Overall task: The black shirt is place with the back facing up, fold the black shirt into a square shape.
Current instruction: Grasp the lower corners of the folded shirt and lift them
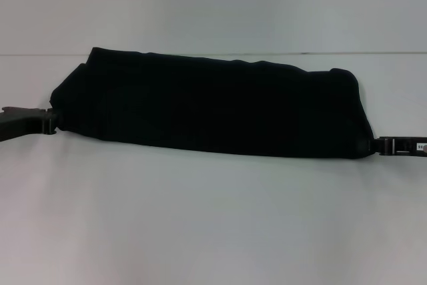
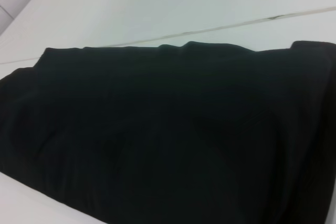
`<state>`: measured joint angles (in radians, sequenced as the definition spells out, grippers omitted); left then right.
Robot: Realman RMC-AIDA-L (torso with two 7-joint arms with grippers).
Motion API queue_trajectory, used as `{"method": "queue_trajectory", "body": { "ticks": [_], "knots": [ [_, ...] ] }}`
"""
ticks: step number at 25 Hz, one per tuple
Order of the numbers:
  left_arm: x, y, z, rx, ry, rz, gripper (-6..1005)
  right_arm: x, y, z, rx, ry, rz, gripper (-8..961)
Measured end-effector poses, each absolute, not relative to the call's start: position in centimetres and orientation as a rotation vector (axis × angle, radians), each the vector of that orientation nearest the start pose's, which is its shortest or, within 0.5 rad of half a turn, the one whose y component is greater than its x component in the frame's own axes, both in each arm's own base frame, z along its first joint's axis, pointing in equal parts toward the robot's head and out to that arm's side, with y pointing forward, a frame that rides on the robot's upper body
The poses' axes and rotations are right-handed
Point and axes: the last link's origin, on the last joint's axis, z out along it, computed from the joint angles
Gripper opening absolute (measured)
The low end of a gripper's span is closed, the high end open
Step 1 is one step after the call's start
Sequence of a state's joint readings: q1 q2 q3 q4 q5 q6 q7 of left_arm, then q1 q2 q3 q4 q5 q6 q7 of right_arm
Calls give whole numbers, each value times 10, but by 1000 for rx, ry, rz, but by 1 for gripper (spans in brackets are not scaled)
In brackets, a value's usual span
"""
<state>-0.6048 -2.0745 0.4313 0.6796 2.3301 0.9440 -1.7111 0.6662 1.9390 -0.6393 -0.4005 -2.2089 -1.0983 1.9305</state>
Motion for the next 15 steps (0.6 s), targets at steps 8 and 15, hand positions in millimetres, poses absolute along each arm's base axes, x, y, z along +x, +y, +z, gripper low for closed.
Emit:
{"method": "queue_trajectory", "body": {
  "ticks": [8,15],
  "knots": [
    [-338,377,57,-2078,-1111,-329,3,327,374,28,-2277,1383,428,45],
    [-338,344,69,-2123,-1177,-379,2,342,344,38,-2324,1381,455,43]
  ]
}}
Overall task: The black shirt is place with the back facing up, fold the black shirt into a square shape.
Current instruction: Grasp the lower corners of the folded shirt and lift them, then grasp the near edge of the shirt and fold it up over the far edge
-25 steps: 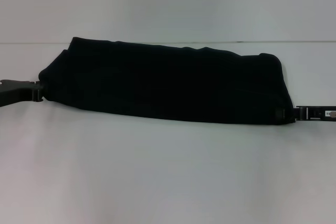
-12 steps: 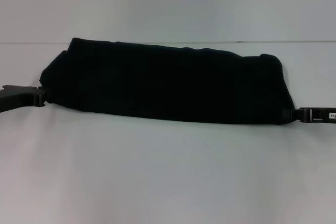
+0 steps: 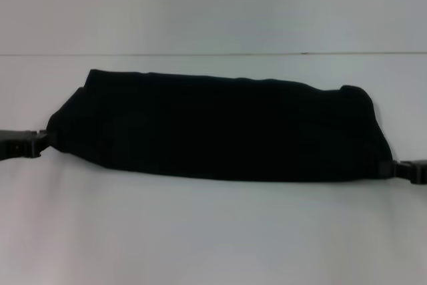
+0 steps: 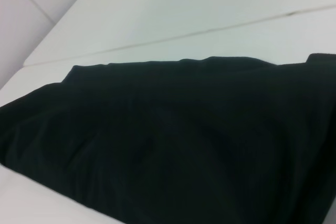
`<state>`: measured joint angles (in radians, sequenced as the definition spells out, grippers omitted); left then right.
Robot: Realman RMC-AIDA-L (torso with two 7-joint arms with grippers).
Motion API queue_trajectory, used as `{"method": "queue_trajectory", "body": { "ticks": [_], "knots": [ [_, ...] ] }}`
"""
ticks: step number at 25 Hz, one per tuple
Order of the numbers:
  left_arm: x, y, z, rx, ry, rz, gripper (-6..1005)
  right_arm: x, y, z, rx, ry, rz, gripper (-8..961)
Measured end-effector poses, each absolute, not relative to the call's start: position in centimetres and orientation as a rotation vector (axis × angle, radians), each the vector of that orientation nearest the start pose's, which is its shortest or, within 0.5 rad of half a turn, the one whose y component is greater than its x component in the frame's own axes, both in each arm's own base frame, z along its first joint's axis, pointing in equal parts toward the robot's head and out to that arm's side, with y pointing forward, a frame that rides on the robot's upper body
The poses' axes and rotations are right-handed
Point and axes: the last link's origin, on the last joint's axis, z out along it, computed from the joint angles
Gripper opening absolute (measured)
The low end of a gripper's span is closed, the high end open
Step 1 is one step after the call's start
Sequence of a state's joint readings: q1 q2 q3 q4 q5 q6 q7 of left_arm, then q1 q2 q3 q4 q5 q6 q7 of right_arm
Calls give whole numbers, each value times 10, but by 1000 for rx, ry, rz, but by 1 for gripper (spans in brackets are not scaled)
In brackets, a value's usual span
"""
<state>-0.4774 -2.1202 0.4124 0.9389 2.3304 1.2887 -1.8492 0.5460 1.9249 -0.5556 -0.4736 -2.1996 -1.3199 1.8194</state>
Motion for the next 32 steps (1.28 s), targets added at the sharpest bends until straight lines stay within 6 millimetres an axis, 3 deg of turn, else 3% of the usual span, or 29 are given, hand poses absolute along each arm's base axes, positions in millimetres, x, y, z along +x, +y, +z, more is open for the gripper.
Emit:
{"method": "queue_trajectory", "body": {
  "ticks": [7,13,25,32],
  "knots": [
    [-347,287,82,-2192,-1277,-511,3,361,302,46,-2392,1395,463,43],
    [-360,251,83,-2220,-1334,-515,4,378,270,47,-2397,1423,470,43],
    [-374,231,73,-2277,-1391,-378,5,392,241,48,-2361,1474,490,44],
    [-374,232,73,-2285,-1394,-366,6,392,240,48,-2359,1479,495,44]
  ]
}}
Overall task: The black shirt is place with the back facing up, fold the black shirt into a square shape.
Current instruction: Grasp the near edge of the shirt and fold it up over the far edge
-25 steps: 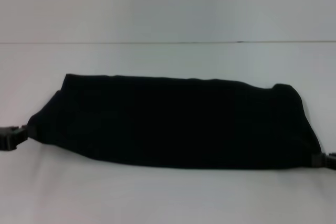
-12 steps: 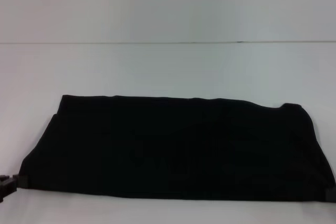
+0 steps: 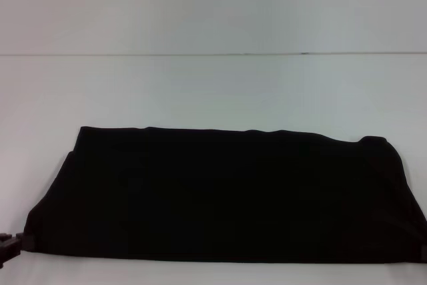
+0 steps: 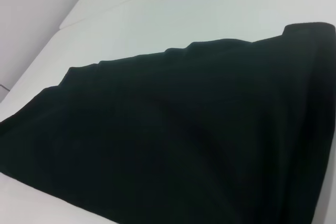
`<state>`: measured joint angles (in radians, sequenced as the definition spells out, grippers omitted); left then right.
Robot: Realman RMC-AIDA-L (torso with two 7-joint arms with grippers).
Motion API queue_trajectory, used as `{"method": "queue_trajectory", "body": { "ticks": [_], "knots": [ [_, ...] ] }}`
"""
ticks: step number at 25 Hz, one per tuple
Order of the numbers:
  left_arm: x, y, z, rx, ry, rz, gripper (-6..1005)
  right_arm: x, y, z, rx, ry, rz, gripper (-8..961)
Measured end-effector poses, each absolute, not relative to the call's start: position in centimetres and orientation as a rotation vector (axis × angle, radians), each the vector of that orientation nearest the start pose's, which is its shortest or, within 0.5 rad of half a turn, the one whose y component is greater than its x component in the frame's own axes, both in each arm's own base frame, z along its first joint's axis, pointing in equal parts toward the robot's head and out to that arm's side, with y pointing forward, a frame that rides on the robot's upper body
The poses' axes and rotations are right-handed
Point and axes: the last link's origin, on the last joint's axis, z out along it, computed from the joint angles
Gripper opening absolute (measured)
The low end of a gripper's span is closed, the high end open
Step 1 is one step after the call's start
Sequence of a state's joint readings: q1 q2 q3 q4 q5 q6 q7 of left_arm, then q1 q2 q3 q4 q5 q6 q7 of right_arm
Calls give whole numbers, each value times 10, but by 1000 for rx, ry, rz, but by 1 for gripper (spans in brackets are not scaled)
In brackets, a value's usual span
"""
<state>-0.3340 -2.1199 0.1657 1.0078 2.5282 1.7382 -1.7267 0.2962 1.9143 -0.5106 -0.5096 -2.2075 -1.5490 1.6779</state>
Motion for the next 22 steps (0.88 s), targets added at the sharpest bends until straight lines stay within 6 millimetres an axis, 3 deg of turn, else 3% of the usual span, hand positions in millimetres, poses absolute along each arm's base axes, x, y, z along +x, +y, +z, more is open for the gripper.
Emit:
{"method": "queue_trajectory", "body": {
  "ticks": [8,14,18,21,22],
  "knots": [
    [-372,244,81,-2207,-1456,-397,7,385,243,56,-2374,1464,546,95],
    [-378,255,93,-2119,-1461,-359,202,388,252,80,-2269,1493,561,204],
    [-377,279,108,-2004,-1464,-381,300,387,262,103,-2162,1469,641,289],
    [-368,306,112,-1978,-1472,-421,374,379,281,108,-2129,1463,686,352],
    [-362,317,112,-1984,-1472,-434,399,375,288,108,-2127,1471,685,472]
  ]
}}
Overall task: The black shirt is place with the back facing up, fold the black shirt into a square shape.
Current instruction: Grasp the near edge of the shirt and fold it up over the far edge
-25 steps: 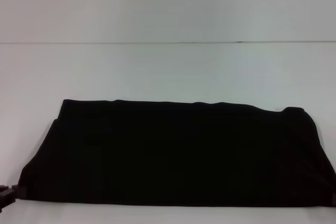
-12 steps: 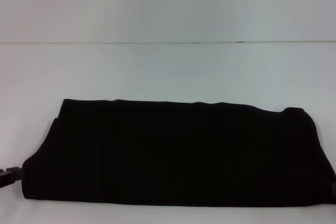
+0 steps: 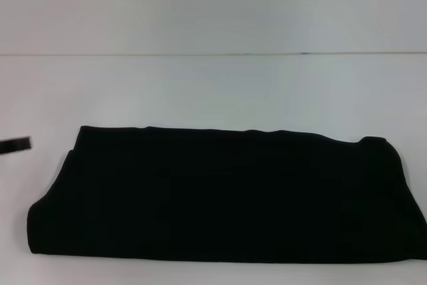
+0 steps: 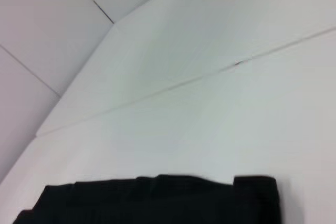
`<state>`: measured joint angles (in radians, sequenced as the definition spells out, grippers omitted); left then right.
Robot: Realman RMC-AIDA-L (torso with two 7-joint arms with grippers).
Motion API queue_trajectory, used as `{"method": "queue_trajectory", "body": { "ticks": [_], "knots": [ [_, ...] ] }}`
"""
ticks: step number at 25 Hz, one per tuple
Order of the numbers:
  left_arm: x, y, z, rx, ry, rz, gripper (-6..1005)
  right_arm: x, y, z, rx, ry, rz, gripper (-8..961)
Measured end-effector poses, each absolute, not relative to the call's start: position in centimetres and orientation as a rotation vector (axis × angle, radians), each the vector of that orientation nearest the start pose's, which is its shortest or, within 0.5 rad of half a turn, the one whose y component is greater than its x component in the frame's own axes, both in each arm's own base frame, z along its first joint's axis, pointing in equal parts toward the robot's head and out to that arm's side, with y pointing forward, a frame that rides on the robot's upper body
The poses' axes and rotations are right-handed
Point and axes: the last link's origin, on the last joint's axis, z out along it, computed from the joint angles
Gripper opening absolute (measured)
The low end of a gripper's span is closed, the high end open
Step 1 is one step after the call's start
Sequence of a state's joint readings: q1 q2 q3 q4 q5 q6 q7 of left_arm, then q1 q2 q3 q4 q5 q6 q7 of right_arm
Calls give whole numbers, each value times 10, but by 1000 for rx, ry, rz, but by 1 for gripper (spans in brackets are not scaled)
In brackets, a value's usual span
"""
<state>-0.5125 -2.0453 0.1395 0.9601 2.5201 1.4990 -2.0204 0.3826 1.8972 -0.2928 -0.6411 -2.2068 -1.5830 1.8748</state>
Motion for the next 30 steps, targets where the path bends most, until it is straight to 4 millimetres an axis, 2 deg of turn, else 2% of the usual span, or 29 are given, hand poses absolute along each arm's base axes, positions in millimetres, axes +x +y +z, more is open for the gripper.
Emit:
{"method": "queue_trajectory", "body": {
  "ticks": [1,7,11,17,30],
  "knots": [
    [-357,327,111,-1997,-1476,-439,439,371,296,106,-2128,1480,680,592],
    [-337,369,95,-2012,-1551,-345,682,348,329,85,-2190,1509,594,699],
    [-331,381,84,-2003,-1575,-266,858,339,337,76,-2223,1499,583,695],
    [-327,382,76,-2015,-1612,-260,893,338,342,76,-2213,1477,578,694],
    [-323,382,50,-2062,-1630,-215,893,339,345,76,-2206,1448,560,693]
  ]
}}
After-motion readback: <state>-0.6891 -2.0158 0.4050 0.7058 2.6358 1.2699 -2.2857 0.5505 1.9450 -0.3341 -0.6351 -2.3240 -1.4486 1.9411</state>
